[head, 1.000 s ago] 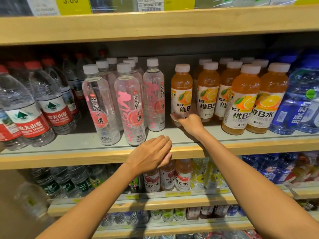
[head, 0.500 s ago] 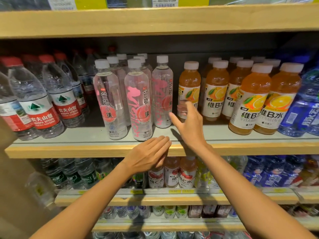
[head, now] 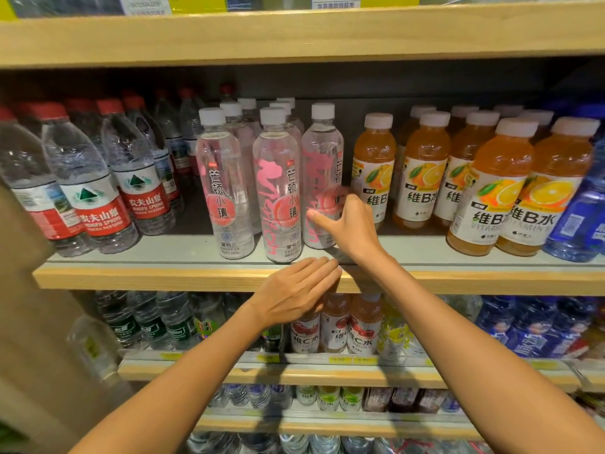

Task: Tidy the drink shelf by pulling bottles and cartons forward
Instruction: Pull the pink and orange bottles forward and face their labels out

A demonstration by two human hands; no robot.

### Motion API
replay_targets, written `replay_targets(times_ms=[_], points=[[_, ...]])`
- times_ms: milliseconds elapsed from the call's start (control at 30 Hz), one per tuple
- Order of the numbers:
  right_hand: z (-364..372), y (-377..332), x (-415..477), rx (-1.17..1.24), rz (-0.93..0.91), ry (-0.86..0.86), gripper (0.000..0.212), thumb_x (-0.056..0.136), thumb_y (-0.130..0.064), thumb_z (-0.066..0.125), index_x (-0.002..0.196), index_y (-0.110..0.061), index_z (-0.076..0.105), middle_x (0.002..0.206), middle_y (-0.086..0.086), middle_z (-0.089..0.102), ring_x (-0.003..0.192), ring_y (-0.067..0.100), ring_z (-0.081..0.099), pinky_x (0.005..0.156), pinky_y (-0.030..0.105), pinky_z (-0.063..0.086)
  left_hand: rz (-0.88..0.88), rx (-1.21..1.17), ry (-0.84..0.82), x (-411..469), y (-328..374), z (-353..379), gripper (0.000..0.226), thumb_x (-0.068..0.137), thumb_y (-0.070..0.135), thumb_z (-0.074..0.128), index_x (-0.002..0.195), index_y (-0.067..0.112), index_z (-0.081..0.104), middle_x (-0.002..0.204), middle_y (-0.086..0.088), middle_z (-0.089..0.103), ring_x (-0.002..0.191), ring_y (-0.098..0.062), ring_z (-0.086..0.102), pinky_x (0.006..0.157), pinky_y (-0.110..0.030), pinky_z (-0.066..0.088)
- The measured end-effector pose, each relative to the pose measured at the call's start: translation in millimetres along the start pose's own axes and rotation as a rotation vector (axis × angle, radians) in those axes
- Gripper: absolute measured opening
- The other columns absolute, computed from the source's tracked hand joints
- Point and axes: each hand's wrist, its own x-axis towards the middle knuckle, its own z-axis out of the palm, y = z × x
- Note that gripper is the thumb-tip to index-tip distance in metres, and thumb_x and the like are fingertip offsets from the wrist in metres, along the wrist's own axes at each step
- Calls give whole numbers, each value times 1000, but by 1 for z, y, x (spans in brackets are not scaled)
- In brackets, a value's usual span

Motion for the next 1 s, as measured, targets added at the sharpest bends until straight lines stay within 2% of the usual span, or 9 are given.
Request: replay_targets(times_ms=[100, 200, 300, 400, 567, 733, 867, 1000], points=[[-4, -2, -7, 26, -19, -25, 57, 77, -48, 74, 103, -3, 52, 95, 10, 58, 89, 21, 53, 62, 22, 31, -2, -17, 39, 9, 9, 1, 39, 99, 5, 29, 120, -4, 59, 115, -19, 67, 106, -31, 65, 99, -38, 46], [-8, -4, -11, 60, -27, -31, 64, 75, -46, 77, 113, -1, 51, 108, 13, 63, 100, 25, 58, 68, 23, 35, 4, -71, 74, 22, 17, 4, 27, 101, 4, 27, 113, -1, 50, 102, -18, 69, 95, -31, 66, 98, -38, 42], [-11, -6, -12, 54, -25, -46, 66, 74, -47, 77, 113, -1, 50, 102, 11, 61, 94, 26, 57, 63, 23, 37, -27, -105, 54, 28, 20, 7, 28, 99, 3, 31, 108, -2, 57, 98, -18, 68, 92, -32, 65, 94, -38, 47], [-11, -8, -14, 52, -21, -34, 69, 73, -47, 78, 115, -1, 48, 109, 16, 63, 101, 29, 59, 74, 31, 45, -43, -117, 25, 27, 21, 8, 37, 98, 4, 31, 102, -3, 67, 100, -18, 69, 94, -32, 66, 93, -39, 50], [-11, -10, -18, 59, -26, -32, 68, 74, -46, 77, 116, -2, 48, 113, 15, 63, 106, 29, 58, 79, 32, 46, -52, -126, 22, 27, 22, 7, 38, 99, 4, 29, 99, -2, 67, 99, -17, 68, 92, -31, 66, 91, -38, 51], [-10, -11, -18, 36, -23, -20, 70, 72, -47, 78, 117, -3, 47, 114, 14, 63, 106, 29, 58, 81, 32, 46, -68, -119, 36, 26, 23, 9, 38, 100, 5, 28, 101, -1, 65, 99, -17, 67, 94, -30, 63, 97, -36, 43], [-7, -14, -18, 24, -28, -4, 72, 71, -49, 78, 115, -2, 47, 115, 15, 62, 108, 30, 58, 84, 39, 50, -87, -158, 7, 24, 23, 10, 36, 99, 5, 30, 99, 0, 65, 95, -16, 66, 88, -30, 64, 92, -37, 47], [-5, -16, -18, 24, -21, 1, 73, 70, -50, 79, 116, -3, 47, 117, 15, 62, 108, 29, 58, 81, 35, 49, -91, -172, -12, 24, 23, 12, 26, 96, 5, 37, 105, -1, 61, 99, -17, 66, 92, -31, 64, 92, -39, 50]])
